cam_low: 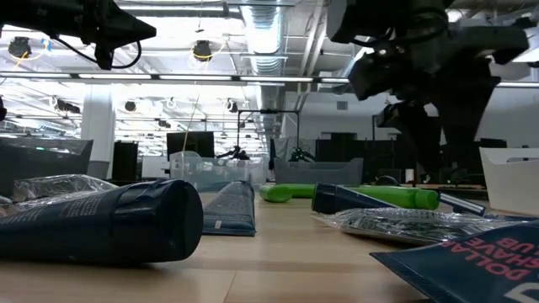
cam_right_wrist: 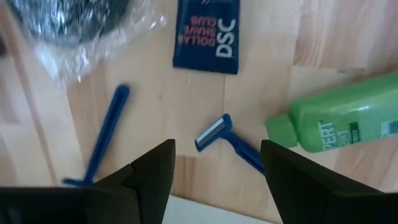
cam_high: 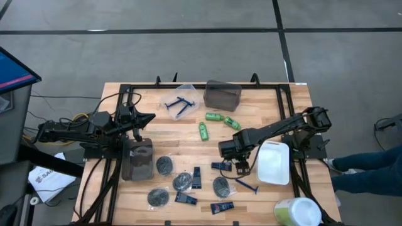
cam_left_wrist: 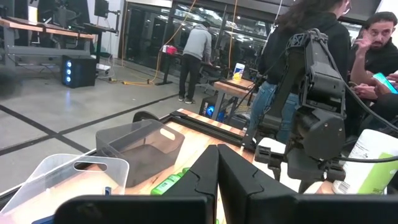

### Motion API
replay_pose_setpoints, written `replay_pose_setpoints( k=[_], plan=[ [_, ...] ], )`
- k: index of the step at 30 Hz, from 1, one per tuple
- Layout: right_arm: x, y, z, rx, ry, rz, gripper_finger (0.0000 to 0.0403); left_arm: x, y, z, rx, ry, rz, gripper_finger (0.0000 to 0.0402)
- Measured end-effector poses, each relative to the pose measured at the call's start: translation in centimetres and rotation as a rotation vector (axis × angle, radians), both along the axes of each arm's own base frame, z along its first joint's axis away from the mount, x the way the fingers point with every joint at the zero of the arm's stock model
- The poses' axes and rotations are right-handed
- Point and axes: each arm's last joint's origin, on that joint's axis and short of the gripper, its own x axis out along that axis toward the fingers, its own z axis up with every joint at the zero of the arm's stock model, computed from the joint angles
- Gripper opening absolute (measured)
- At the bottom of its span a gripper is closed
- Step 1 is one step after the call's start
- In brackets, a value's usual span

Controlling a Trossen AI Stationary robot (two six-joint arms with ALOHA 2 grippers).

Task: Pick & Place Travel size toiletries
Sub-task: Put the blue razor into the white transparent bin

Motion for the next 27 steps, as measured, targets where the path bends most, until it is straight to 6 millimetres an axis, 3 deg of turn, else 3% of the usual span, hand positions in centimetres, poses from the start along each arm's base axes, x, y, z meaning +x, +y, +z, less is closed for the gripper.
replay_pose_setpoints(
  k=[8, 18, 27],
  plan=[
    [-0.2, 0.8, -0.4, -0.039, 0.004, -0.135, 0.0228, 0.0, 0.0, 0.0, 0.000, 0.000, -0.001, 0.0000],
    [-0.1, 1.5, -0.5, -0.077, -0.032, -0.176, 0.0228, 0.0, 0.0, 0.0, 0.000, 0.000, 0.000, 0.0000],
    [-1.2, 1.3, -2.4, -0.102, -0.011, -0.200, 0.0228, 0.0, 0.0, 0.0, 0.000, 0.000, 0.000, 0.0000]
  ],
)
